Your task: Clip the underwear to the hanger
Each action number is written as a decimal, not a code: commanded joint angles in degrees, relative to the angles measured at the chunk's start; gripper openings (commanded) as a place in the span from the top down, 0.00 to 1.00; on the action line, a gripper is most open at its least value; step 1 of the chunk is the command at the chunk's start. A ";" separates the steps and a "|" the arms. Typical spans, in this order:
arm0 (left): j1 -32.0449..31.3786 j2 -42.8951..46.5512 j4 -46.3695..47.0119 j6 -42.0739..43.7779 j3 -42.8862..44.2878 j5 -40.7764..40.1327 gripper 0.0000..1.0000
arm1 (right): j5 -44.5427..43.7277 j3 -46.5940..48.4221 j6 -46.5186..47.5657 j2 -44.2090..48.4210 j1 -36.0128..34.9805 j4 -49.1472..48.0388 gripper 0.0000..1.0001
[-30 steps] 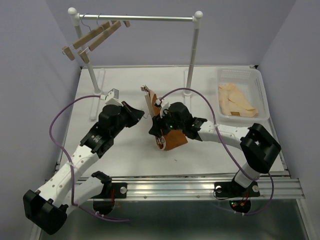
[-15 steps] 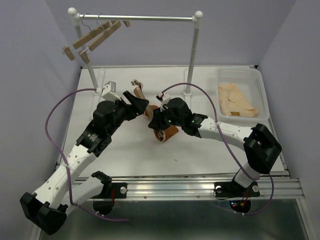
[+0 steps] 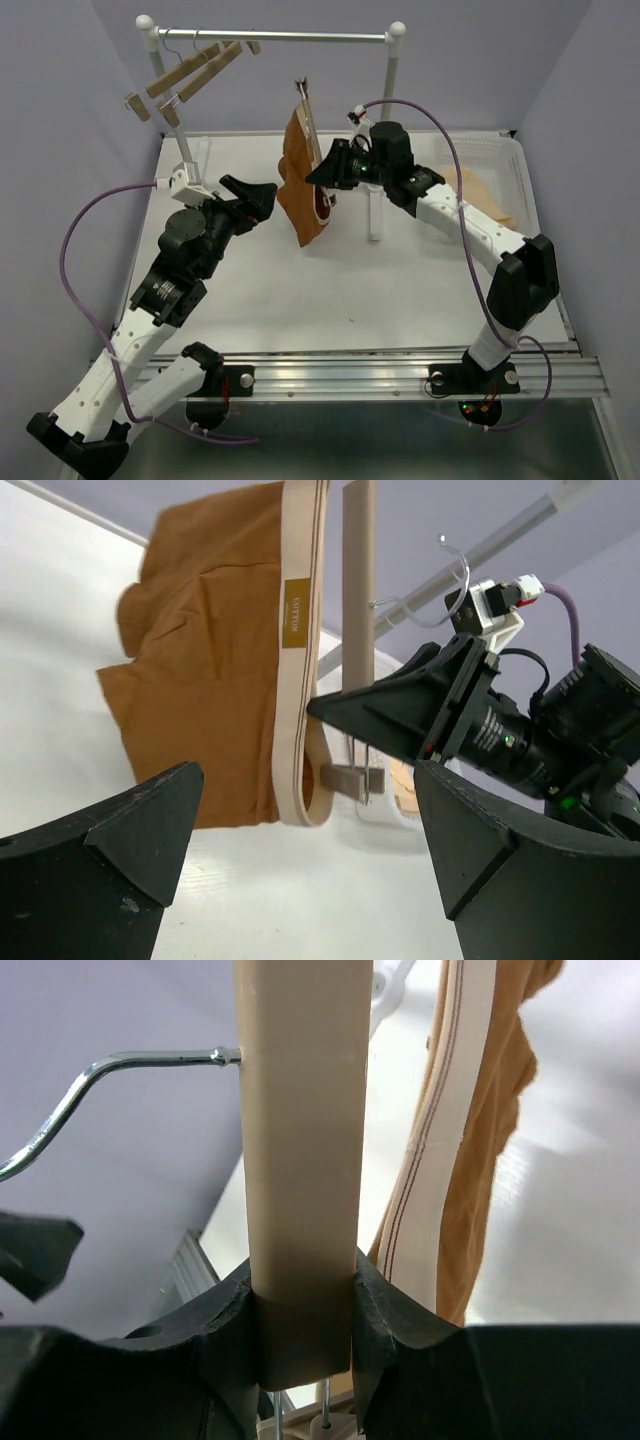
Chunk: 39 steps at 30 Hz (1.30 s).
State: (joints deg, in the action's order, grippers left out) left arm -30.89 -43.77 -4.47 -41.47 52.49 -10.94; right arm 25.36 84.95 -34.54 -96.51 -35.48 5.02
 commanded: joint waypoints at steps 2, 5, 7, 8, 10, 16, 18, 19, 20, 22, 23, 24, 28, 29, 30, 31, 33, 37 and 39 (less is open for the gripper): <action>0.05 2.90 -0.80 0.43 2.27 -6.55 0.01 | 6.28 10.75 -6.76 -4.82 4.63 1.14 0.87; 0.05 3.43 -2.21 0.34 2.09 -8.22 0.01 | 7.24 17.95 -8.60 -7.99 6.04 1.57 0.87; -0.04 3.60 -2.91 0.34 1.92 -8.66 0.01 | 6.54 22.78 -10.18 -9.92 6.57 1.93 0.87; -0.04 3.69 -3.00 0.25 1.74 -8.83 0.01 | 5.84 24.37 -10.63 -10.54 6.57 2.01 0.87; 0.05 3.78 -3.09 0.25 1.48 -9.01 0.01 | 2.86 27.28 -11.94 -12.47 7.18 1.84 0.86; 0.04 4.66 -3.53 0.78 1.83 -10.15 0.01 | -0.22 36.25 -14.85 -17.04 7.18 -0.27 0.86; -0.04 5.18 -3.88 0.96 1.65 -11.11 0.01 | -0.84 37.04 -15.29 -17.66 7.18 -2.55 0.86; -0.04 5.27 -3.88 0.96 1.65 -11.56 0.01 | -1.10 37.31 -15.64 -17.66 7.18 -3.34 0.86; 0.04 5.45 -4.31 0.96 1.56 -11.82 0.01 | -1.19 37.83 -16.08 -17.83 7.18 -4.39 0.86; 0.05 5.71 -4.58 0.78 1.56 -12.18 0.01 | -1.72 39.58 -16.60 -18.62 7.18 -4.31 0.86; 0.05 5.80 -4.67 0.78 1.48 -12.26 0.01 | -2.33 40.12 -17.22 -19.15 7.18 -5.01 0.86; -0.04 5.89 -4.67 0.69 1.39 -12.18 0.01 | -2.69 40.47 -17.57 -19.33 7.18 -6.41 0.86; -0.04 5.80 -4.41 0.17 1.39 -10.25 0.01 | -5.93 40.91 -19.85 -20.38 7.18 -8.00 0.86; 0.04 5.80 -4.23 0.16 1.30 -9.46 0.01 | -7.16 40.91 -20.73 -20.65 7.18 -8.70 0.86; 0.05 5.80 -4.23 0.16 1.39 -9.36 0.01 | -7.43 41.09 -21.26 -21.34 7.18 -9.06 0.86; 0.05 5.80 -4.32 0.16 1.30 -9.28 0.01 | -7.61 41.61 -21.70 -21.96 7.18 -9.06 0.86; -0.04 6.24 -4.32 -0.10 0.95 -9.36 0.01 | -8.40 43.02 -22.93 -22.75 7.18 -9.15 0.86; 0.05 6.77 -3.97 -0.80 -0.02 -8.66 0.01 | -9.72 43.55 -26.01 -24.16 7.18 -10.46 0.84; 0.05 6.94 -3.62 -1.06 -0.45 -7.44 0.01 | -10.68 43.72 -27.32 -24.86 7.18 -11.25 0.84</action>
State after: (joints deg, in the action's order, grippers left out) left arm -30.92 -38.04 -10.15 -42.06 52.42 -19.42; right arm 17.63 125.16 -58.15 -120.73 -28.51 -0.14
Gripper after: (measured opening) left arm 0.990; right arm 0.387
